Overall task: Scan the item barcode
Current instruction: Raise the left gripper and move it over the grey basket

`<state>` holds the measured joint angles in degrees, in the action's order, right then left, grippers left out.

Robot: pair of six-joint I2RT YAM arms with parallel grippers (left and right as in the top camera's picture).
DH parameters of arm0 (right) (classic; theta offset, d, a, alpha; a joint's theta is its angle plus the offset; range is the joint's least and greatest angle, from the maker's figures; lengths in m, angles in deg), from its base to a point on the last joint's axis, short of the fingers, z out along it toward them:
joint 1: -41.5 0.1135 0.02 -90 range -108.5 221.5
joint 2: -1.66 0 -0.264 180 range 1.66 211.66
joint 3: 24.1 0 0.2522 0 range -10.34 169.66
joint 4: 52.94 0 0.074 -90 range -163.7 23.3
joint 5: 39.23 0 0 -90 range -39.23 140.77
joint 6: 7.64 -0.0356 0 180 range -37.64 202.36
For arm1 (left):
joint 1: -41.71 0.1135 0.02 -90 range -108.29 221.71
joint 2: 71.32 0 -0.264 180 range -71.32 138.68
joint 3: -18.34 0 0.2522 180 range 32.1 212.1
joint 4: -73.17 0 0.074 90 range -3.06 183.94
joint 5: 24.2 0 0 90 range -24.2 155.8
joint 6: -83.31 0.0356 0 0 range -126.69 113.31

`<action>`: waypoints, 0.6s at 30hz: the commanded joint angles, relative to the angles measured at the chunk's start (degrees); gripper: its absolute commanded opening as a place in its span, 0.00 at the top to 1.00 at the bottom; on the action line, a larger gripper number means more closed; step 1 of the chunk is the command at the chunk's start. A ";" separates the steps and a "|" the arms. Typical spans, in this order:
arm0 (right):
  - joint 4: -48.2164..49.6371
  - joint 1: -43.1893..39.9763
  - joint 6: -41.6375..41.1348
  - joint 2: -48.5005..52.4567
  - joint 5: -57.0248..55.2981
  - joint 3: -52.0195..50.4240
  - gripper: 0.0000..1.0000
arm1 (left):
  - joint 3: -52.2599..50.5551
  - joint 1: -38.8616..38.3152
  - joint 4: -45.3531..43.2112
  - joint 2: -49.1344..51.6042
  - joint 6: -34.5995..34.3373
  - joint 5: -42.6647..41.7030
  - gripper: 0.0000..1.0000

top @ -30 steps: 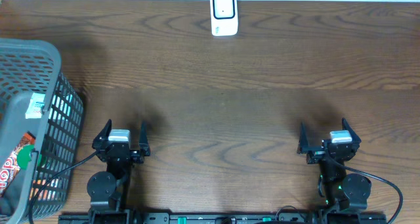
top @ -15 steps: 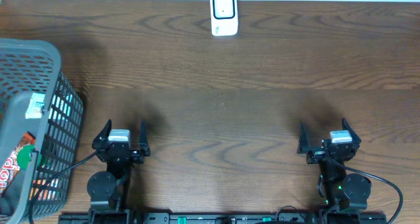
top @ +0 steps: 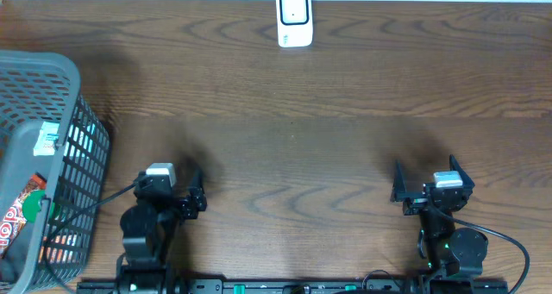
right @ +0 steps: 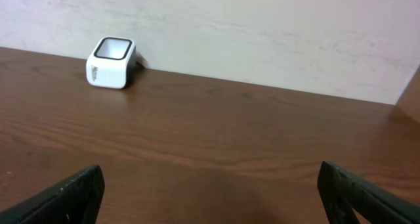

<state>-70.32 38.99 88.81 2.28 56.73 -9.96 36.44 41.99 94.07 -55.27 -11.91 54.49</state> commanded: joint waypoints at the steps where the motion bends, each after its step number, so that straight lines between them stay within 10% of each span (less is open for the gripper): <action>1: -0.20 -0.28 -0.61 -0.24 -0.07 -0.07 0.01 | 7.17 0.02 -0.04 8.55 -3.58 -6.12 0.17; 18: -0.22 2.97 -0.63 0.52 -0.07 -0.07 0.01 | 21.92 0.02 2.64 36.96 -5.22 -15.32 0.17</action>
<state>-70.32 41.09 88.81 2.46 56.64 -9.96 57.53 41.99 96.17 -19.05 -14.86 40.70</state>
